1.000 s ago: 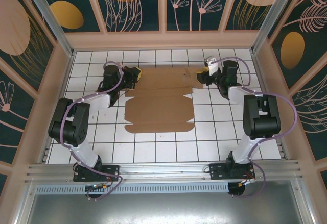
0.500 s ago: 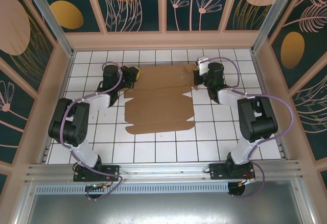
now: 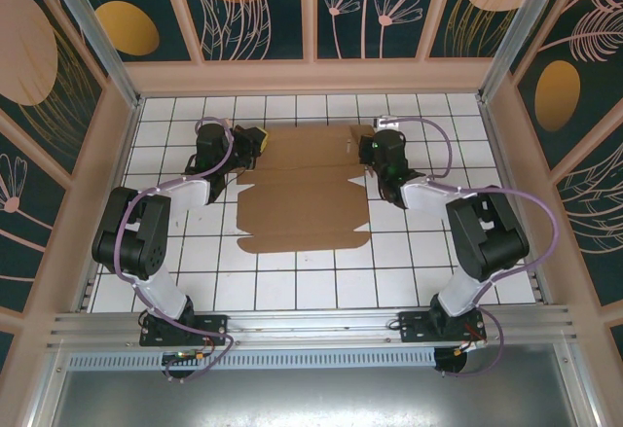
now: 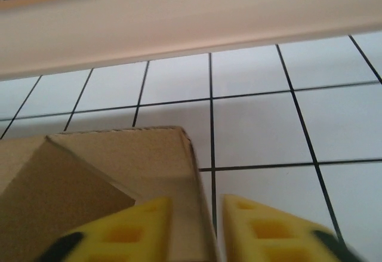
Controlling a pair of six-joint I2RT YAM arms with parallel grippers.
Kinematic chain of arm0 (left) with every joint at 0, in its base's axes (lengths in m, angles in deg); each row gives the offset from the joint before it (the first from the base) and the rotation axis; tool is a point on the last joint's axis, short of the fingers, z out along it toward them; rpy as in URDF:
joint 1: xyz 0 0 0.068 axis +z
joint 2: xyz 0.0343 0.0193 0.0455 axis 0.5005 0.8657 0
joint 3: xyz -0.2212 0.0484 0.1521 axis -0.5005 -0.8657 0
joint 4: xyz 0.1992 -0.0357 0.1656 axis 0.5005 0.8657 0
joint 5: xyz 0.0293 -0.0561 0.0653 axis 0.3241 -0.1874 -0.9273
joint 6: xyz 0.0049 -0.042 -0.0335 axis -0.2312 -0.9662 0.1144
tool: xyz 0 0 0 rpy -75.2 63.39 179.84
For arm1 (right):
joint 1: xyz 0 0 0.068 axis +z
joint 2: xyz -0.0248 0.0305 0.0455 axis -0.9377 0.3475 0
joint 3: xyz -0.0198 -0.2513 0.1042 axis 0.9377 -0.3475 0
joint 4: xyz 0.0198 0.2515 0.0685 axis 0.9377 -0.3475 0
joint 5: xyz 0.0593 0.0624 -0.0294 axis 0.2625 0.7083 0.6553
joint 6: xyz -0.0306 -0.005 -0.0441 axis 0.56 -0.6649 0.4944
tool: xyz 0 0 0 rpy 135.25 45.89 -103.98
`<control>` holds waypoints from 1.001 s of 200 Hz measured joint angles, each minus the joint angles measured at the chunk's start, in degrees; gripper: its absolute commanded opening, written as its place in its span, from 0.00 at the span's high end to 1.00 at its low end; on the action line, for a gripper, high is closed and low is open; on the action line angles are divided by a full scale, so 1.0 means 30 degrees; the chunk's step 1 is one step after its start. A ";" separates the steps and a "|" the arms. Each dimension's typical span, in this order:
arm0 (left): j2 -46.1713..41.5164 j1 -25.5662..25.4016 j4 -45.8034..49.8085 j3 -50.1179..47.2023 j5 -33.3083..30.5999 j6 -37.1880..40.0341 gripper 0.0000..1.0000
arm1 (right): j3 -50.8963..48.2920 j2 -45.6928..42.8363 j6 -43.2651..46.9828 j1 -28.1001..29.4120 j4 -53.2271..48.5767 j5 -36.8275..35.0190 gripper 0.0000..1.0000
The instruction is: Fold the paper box
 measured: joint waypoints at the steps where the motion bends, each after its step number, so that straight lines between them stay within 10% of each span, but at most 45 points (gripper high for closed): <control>1: 0.0000 0.0000 0.0000 0.0000 0.0015 0.0000 1.00 | -0.0022 -0.0029 0.0066 -0.0022 0.0000 0.0109 0.49; 82: -0.0029 -0.0015 0.0758 0.0270 0.0525 0.0867 1.00 | 0.1202 -0.3541 0.2725 -0.7235 -0.0896 0.8386 0.57; 153: -0.0029 -0.0015 0.3585 0.1698 0.1115 0.2302 1.00 | 0.3840 0.4116 0.8976 -0.7366 -0.2914 1.0236 0.65; 200: -0.0015 -0.0015 0.4444 0.2164 0.1384 0.2499 1.00 | 0.1188 0.3577 1.1876 -0.6666 -0.2317 1.3770 0.63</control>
